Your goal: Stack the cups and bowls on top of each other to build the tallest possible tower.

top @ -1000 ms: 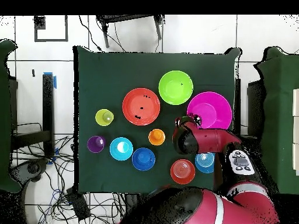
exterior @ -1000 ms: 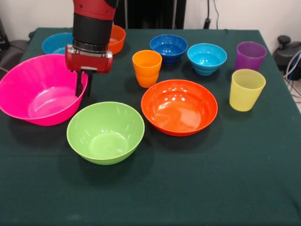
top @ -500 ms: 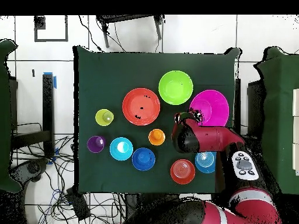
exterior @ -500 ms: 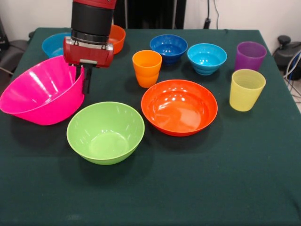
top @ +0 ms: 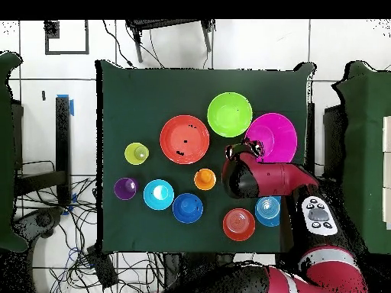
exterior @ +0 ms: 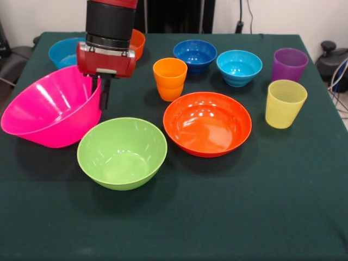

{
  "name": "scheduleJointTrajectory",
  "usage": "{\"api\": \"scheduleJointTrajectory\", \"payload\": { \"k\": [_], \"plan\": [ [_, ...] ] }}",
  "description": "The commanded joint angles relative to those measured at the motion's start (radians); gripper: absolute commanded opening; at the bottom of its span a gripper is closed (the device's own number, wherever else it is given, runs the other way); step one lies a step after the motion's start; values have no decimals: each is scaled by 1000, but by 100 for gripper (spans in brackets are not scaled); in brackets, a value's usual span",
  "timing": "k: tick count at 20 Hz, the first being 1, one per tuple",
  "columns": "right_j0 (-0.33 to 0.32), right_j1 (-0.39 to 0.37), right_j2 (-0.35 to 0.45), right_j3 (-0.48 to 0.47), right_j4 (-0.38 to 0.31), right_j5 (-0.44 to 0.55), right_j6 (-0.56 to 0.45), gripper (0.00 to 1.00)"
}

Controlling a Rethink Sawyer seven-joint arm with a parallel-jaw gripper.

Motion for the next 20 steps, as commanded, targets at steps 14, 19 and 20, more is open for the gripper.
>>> {"api": "scheduleJointTrajectory", "payload": {
  "k": [14,19,20],
  "plan": [
    [-1,-24,103,61,-40,71,32,0],
    [-6,-75,106,93,-25,139,7,0],
    [-10,-88,112,101,-23,142,6,0]
  ]
}}
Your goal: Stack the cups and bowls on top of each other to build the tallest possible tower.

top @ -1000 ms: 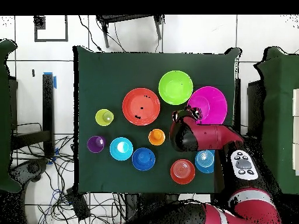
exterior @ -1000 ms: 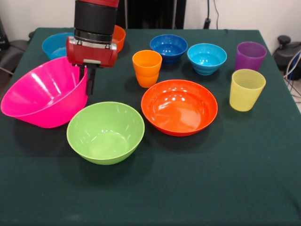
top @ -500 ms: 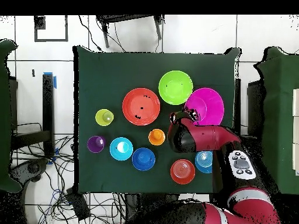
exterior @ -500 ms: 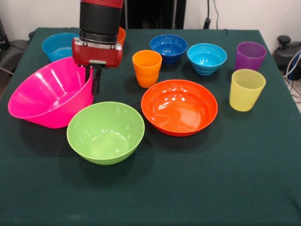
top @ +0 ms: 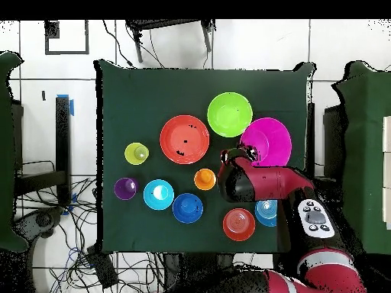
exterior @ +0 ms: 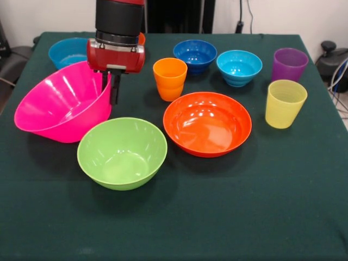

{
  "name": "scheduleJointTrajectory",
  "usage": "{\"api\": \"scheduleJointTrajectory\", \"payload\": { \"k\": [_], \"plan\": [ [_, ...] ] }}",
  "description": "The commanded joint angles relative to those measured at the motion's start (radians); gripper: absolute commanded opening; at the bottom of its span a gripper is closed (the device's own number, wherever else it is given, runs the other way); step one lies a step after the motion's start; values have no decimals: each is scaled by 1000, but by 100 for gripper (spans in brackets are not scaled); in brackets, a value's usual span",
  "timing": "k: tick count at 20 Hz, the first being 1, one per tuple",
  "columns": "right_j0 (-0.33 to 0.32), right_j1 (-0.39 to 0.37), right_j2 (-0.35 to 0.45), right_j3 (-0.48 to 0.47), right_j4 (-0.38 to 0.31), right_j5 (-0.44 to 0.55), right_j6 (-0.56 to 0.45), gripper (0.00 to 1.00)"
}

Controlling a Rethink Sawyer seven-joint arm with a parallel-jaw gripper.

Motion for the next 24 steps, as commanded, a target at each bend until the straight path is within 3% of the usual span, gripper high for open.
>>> {"api": "scheduleJointTrajectory", "payload": {
  "k": [1,15,24],
  "plan": [
    [-11,-76,101,57,-22,133,5,0],
    [-12,-92,117,65,-18,136,19,0],
    [-39,-122,166,72,9,193,-7,0]
  ]
}}
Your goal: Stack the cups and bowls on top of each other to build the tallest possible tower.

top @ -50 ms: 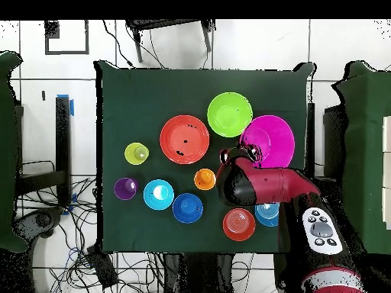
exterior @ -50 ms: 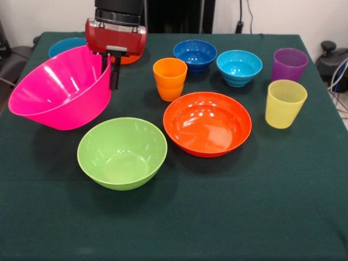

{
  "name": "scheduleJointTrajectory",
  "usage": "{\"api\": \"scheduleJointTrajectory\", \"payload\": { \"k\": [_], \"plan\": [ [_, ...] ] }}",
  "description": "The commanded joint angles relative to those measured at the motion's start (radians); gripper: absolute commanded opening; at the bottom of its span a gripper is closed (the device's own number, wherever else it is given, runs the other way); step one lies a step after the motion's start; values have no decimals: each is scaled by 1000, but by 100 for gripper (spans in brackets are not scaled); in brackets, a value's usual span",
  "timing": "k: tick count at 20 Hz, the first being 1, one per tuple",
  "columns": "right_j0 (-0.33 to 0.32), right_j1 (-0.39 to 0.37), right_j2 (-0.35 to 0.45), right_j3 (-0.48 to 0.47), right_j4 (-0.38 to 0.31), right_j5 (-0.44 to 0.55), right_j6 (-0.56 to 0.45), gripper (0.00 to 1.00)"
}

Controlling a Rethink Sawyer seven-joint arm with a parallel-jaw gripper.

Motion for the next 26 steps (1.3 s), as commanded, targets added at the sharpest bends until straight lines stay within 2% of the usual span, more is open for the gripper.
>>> {"api": "scheduleJointTrajectory", "payload": {
  "k": [1,7,21,26],
  "plan": [
    [-28,-26,139,19,11,166,-12,0],
    [-40,-29,153,24,2,166,-9,0],
    [-25,-27,156,14,-3,169,12,0],
    [-7,-49,157,4,18,209,9,0]
  ]
}}
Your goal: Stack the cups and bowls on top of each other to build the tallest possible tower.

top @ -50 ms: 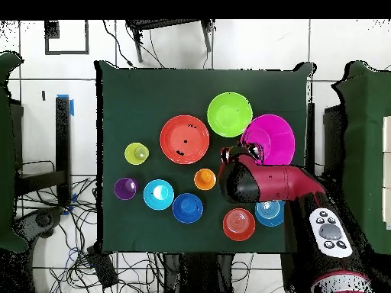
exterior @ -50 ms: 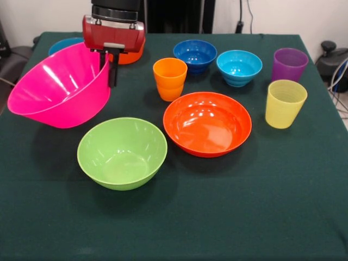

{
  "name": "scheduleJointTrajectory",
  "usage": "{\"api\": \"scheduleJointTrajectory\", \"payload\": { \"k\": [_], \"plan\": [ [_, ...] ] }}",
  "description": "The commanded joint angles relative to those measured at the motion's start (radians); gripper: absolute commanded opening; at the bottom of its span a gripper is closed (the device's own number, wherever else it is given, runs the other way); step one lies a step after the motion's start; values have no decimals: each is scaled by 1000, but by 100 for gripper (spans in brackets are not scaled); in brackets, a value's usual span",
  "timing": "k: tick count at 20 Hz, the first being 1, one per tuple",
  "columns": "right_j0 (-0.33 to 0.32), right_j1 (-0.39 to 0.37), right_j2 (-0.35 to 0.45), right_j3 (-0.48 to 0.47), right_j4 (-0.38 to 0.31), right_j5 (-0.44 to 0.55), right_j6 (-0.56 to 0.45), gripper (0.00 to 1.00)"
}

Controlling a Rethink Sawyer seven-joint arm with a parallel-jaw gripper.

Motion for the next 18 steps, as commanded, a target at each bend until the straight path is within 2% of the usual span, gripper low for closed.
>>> {"api": "scheduleJointTrajectory", "payload": {
  "k": [1,18],
  "plan": [
    [36,-28,104,-3,24,153,6,0],
    [44,-31,124,-17,43,170,24,0]
  ]
}}
